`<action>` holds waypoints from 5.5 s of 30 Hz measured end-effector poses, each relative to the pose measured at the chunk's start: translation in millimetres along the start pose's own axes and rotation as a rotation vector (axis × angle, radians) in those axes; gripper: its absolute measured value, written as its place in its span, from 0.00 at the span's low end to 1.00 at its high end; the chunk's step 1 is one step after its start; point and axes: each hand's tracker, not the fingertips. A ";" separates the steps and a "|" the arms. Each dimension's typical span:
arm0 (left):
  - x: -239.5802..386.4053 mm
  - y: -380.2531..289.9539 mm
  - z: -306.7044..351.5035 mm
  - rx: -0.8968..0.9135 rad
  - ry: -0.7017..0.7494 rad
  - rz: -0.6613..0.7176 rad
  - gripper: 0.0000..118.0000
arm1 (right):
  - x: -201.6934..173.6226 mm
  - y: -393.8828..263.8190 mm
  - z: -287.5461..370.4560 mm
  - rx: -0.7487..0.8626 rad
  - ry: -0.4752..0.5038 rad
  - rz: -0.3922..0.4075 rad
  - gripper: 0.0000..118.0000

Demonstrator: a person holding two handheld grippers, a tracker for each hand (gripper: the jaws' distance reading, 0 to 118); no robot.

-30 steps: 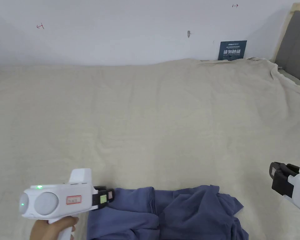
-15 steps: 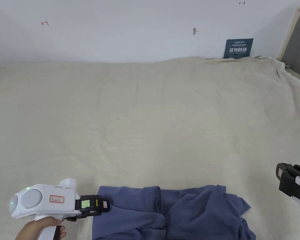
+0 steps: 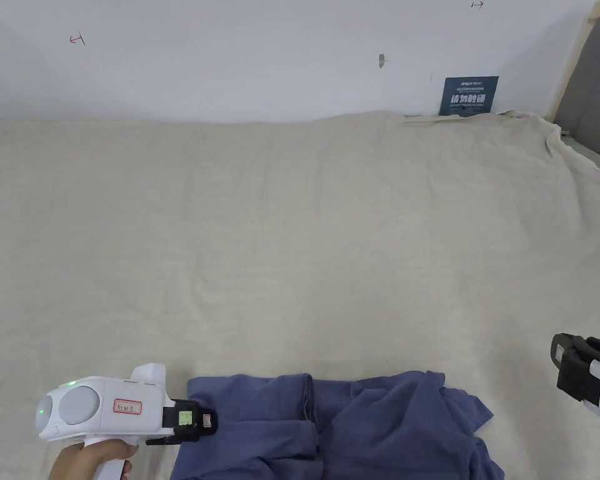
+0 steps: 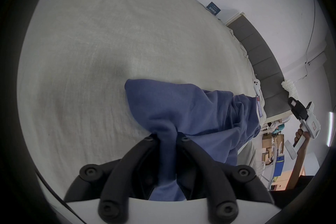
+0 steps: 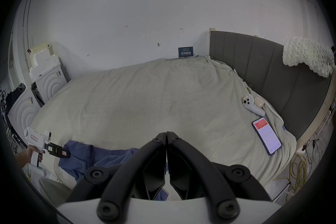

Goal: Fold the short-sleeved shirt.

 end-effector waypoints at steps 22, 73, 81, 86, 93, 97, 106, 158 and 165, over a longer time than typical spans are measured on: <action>2.5 -19.3 149.7 0.140 0.310 -0.024 0.06 | -4.9 7.8 1.3 0.053 0.046 -0.004 0.00; 244.5 -1.7 -0.3 0.096 0.112 -0.408 0.90 | 12.7 6.8 27.4 0.072 0.012 -0.036 0.00; 204.5 -14.5 10.3 0.274 0.214 -0.392 0.58 | 9.3 10.2 25.8 0.077 0.020 -0.031 0.00; 192.8 -37.2 -12.9 0.335 0.244 -0.459 0.01 | 10.6 8.1 25.9 0.074 0.018 -0.036 0.00; 198.3 -61.1 -58.9 0.251 0.184 -0.461 0.00 | 18.5 2.3 25.6 0.059 0.007 -0.048 0.00; 210.8 -73.2 -92.7 0.177 0.138 -0.454 0.00 | 22.9 0.1 25.6 0.051 -0.002 -0.052 0.00; 234.7 -88.5 -131.5 0.156 0.129 -0.485 0.00 | 30.9 -2.0 30.0 0.049 -0.017 -0.059 0.00; 145.0 -43.9 130.8 1.026 0.436 -0.385 0.00 | -140.7 -51.7 -18.7 0.309 0.046 0.085 0.00; 133.6 -48.4 125.8 0.987 0.434 -0.367 0.00 | -165.2 -112.4 -65.8 0.126 0.092 0.088 0.00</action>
